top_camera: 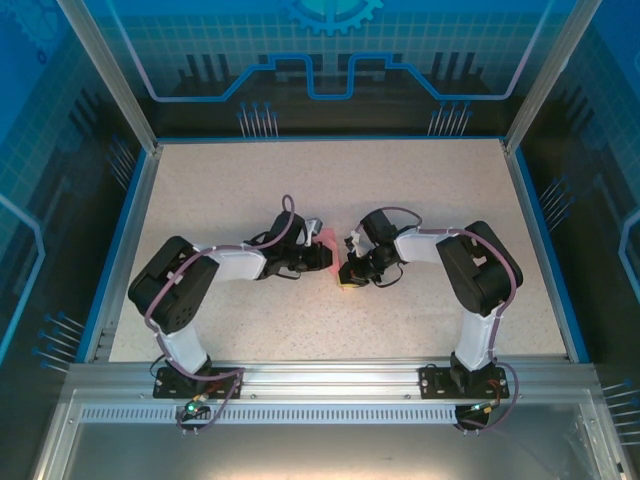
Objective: Fold a paper plane with a square sheet of paper (pick it up from the middle)
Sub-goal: Fold the wing for the fifth time at the center of the table.
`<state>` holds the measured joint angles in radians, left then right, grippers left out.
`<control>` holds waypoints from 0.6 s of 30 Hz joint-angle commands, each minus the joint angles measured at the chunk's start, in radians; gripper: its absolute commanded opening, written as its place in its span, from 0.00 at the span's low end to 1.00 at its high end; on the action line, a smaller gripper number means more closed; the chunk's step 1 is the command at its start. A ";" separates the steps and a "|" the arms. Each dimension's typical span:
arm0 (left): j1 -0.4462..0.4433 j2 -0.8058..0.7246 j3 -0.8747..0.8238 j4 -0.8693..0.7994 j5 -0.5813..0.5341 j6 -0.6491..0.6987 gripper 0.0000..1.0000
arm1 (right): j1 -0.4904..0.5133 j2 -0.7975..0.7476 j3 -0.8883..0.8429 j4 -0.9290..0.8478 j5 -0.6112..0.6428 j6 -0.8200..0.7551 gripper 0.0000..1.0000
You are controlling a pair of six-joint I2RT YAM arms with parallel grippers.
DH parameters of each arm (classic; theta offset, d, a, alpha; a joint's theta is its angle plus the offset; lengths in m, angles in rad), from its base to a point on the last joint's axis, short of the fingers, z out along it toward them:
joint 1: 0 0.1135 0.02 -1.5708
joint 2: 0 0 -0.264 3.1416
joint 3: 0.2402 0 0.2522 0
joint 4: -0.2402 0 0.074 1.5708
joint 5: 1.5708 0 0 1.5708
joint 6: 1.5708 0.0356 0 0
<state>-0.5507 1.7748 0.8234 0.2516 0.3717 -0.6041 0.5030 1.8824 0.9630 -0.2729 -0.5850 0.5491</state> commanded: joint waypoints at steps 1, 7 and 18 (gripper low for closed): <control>-0.011 0.042 -0.005 0.049 0.036 -0.031 0.15 | -0.009 0.054 -0.044 -0.144 0.082 0.011 0.01; -0.012 0.096 0.023 0.017 0.002 -0.023 0.15 | -0.010 0.064 -0.045 -0.144 0.086 0.014 0.01; -0.003 0.112 0.105 -0.120 -0.147 -0.004 0.17 | 0.002 0.095 -0.048 -0.179 0.132 -0.004 0.01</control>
<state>-0.5613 1.8656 0.8871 0.1936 0.3157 -0.6285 0.5030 1.8912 0.9703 -0.2829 -0.5877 0.5488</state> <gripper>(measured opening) 0.164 0.046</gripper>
